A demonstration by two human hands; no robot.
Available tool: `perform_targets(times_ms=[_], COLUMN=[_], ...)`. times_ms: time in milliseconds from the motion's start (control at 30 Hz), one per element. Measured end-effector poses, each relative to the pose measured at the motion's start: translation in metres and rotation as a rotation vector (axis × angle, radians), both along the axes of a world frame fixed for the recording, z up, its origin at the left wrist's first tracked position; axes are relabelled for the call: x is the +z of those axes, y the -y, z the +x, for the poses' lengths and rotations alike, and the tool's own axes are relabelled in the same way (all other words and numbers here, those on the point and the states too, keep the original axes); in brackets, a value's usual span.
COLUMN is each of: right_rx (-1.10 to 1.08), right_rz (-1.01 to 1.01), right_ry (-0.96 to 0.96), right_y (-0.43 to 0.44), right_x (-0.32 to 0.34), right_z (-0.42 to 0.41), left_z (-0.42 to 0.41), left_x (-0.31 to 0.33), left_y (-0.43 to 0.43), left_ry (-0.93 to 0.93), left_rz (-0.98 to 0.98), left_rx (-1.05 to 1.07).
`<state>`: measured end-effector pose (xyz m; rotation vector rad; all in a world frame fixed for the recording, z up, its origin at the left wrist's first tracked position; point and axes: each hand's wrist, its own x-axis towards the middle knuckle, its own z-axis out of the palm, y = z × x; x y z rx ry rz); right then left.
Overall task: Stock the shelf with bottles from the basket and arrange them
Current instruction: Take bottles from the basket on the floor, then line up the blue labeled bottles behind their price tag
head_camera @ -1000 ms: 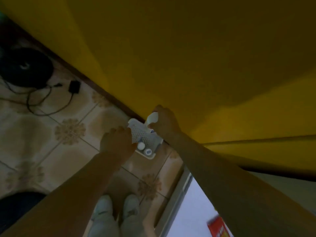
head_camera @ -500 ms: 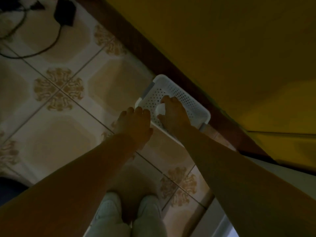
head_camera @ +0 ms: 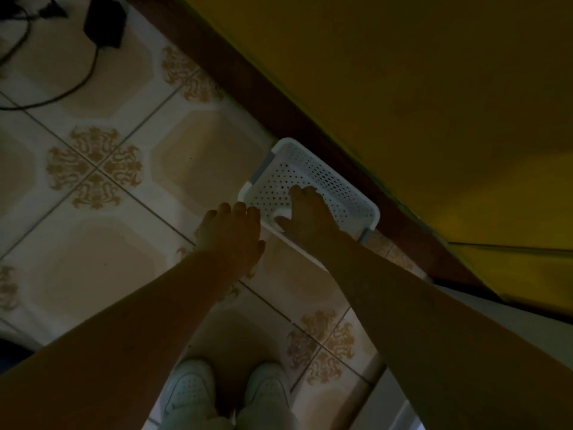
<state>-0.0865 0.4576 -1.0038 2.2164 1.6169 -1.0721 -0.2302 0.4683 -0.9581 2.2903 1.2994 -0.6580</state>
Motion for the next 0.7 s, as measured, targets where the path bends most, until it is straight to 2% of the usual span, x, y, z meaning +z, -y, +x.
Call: perform_targets(times_ms=[133,267,500,700], right_rx=[0.087,0.213,0.268,0.354], right_rz=[0.005,0.037,0.147,0.32], right_ry=[0.035,0.114,0.126,0.201], right_y=[-0.013,-0.031,-0.059,-0.047], right_x=[0.056,0.143,0.366,0.568], right_z=[0.007,0.006,-0.016,-0.04], left_z=[-0.002,-0.005,-0.015,-0.024], left_x=[0.046,0.126,0.323,0.496], left_y=[0.0,-0.008,-0.02,-0.005], left_ry=[-0.01,-0.03,-0.099,0.043], left_rz=[-0.011,0.038,0.116,0.195], left_rx=[0.02,0.0,0.014,0.135])
